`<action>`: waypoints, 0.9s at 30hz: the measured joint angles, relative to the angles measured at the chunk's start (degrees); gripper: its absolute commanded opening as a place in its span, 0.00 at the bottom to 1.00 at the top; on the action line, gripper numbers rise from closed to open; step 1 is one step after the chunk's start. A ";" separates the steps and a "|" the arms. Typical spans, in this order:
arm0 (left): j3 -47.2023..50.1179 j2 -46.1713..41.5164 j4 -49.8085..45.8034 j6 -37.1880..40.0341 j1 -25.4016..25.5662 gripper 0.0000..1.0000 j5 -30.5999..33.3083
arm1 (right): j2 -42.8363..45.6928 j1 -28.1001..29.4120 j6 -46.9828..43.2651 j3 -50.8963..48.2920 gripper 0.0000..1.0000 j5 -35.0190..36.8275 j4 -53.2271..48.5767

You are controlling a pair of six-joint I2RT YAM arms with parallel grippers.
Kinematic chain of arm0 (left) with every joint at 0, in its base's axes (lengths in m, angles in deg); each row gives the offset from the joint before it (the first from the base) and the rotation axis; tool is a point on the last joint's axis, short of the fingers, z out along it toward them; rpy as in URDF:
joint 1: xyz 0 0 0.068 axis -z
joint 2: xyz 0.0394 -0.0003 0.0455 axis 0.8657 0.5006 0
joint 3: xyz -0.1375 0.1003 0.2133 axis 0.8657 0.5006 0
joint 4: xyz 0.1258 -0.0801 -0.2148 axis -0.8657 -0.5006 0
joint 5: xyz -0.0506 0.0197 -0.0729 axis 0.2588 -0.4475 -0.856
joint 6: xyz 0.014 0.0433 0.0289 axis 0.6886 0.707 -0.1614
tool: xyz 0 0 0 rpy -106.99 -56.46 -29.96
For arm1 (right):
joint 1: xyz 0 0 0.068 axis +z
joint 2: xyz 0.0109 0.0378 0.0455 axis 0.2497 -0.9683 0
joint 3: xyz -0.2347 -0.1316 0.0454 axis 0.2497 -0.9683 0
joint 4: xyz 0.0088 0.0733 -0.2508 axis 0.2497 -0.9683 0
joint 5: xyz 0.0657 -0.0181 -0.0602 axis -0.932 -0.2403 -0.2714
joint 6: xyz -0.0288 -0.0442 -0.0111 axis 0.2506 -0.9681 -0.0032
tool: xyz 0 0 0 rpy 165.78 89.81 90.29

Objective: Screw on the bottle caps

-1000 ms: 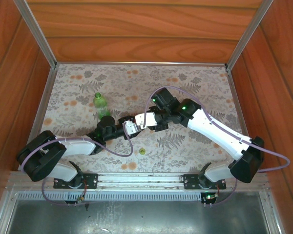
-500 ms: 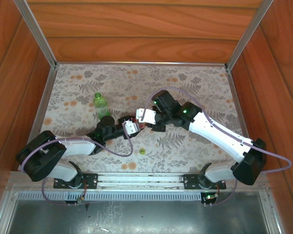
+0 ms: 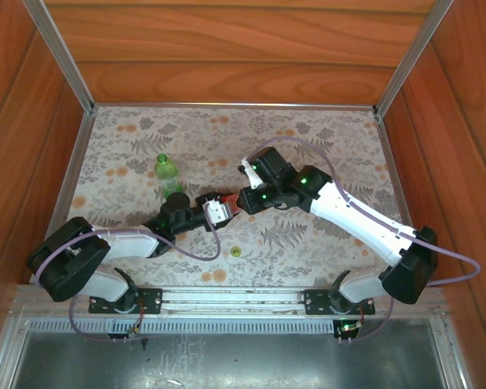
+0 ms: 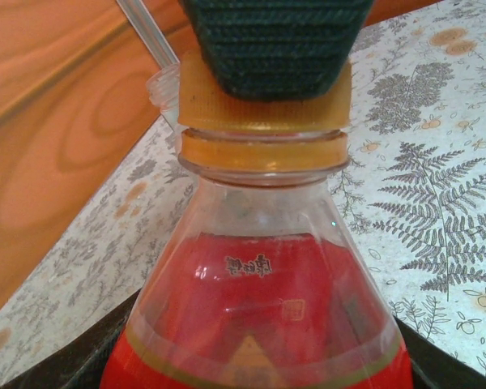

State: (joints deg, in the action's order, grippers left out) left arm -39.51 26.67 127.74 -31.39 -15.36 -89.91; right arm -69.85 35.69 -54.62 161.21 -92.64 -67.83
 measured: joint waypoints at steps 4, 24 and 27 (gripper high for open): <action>0.00 0.00 -0.02 0.24 0.04 0.58 -0.31 | 2.95 -0.04 -15.52 -3.32 0.55 1.64 4.07; 0.02 0.17 0.13 0.42 0.04 0.58 -0.44 | 3.87 -0.33 -79.45 -2.86 0.56 -1.86 3.43; 0.02 0.17 0.13 0.42 0.04 0.58 -0.44 | 2.80 -0.33 -81.22 -2.86 0.53 -1.77 2.54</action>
State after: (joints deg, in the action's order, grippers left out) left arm -39.49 26.85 127.87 -30.97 -15.32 -90.35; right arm -67.05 35.36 -135.84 158.35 -94.41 -65.29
